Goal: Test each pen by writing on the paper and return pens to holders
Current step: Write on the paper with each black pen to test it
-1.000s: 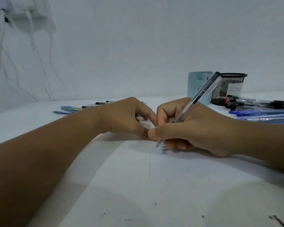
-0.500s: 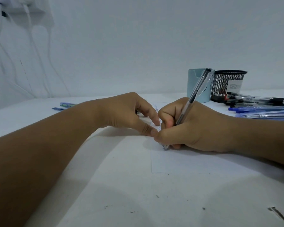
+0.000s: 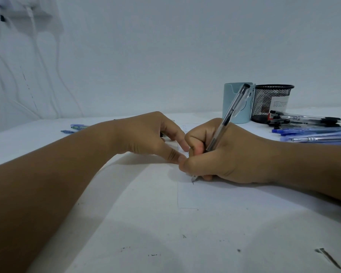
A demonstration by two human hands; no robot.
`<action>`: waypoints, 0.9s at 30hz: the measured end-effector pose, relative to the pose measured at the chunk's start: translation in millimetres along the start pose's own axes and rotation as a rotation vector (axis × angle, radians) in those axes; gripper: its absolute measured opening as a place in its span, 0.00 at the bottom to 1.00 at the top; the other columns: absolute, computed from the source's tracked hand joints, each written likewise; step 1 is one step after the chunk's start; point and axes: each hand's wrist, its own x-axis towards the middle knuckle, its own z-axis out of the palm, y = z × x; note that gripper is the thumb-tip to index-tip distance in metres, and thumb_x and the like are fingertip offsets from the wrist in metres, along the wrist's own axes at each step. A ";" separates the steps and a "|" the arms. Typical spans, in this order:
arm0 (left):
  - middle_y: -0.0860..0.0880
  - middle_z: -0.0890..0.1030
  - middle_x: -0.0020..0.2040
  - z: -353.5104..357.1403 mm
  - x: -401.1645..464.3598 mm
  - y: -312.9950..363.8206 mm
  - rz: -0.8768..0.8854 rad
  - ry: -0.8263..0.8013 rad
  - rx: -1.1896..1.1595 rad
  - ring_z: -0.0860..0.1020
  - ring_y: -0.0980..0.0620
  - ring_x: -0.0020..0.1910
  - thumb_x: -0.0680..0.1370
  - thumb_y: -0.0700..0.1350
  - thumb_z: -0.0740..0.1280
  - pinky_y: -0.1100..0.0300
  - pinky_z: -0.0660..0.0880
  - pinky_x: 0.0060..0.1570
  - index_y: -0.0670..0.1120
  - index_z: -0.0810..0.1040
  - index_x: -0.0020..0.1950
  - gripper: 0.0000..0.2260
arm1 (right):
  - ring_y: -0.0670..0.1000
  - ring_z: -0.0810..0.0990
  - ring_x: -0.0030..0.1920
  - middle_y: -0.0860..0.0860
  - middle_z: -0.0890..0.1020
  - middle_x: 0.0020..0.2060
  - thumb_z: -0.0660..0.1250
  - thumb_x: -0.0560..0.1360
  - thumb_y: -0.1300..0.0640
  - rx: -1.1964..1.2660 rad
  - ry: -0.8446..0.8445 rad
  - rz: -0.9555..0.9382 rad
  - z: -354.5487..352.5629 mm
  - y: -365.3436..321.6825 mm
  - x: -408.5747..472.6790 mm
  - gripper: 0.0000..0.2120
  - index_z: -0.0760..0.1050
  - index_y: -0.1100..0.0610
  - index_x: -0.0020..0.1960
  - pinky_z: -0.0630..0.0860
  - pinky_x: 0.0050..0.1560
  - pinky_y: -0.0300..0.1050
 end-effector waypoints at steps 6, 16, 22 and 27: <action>0.58 0.82 0.59 0.6 0.1 -0.6 0.001 0.002 -0.005 0.77 0.55 0.63 0.59 0.65 0.75 0.45 0.71 0.68 0.58 0.85 0.55 0.26 | 0.50 0.69 0.25 0.54 0.74 0.23 0.70 0.72 0.70 0.019 0.022 -0.003 -0.9 2.8 2.4 0.21 0.65 0.56 0.27 0.67 0.29 0.41; 0.60 0.82 0.58 -0.2 -0.1 -1.0 -0.001 -0.008 0.000 0.76 0.59 0.63 0.59 0.66 0.75 0.47 0.71 0.69 0.59 0.85 0.55 0.26 | 0.53 0.71 0.28 0.52 0.76 0.24 0.72 0.69 0.64 -0.052 -0.007 -0.031 -1.5 4.1 3.4 0.19 0.65 0.55 0.27 0.67 0.32 0.46; 0.61 0.82 0.59 0.1 0.1 -0.7 0.002 -0.005 -0.012 0.76 0.61 0.63 0.59 0.65 0.76 0.49 0.71 0.69 0.58 0.86 0.55 0.26 | 0.50 0.69 0.26 0.51 0.74 0.24 0.71 0.68 0.64 -0.050 -0.013 -0.057 -2.1 3.9 3.2 0.19 0.64 0.54 0.27 0.66 0.30 0.44; 0.61 0.82 0.59 0.0 0.1 -1.9 0.000 -0.014 -0.003 0.76 0.60 0.63 0.60 0.66 0.76 0.48 0.70 0.70 0.59 0.85 0.55 0.26 | 0.50 0.69 0.26 0.52 0.73 0.24 0.71 0.70 0.67 -0.041 -0.037 -0.054 -3.8 5.9 4.5 0.22 0.63 0.53 0.27 0.67 0.31 0.45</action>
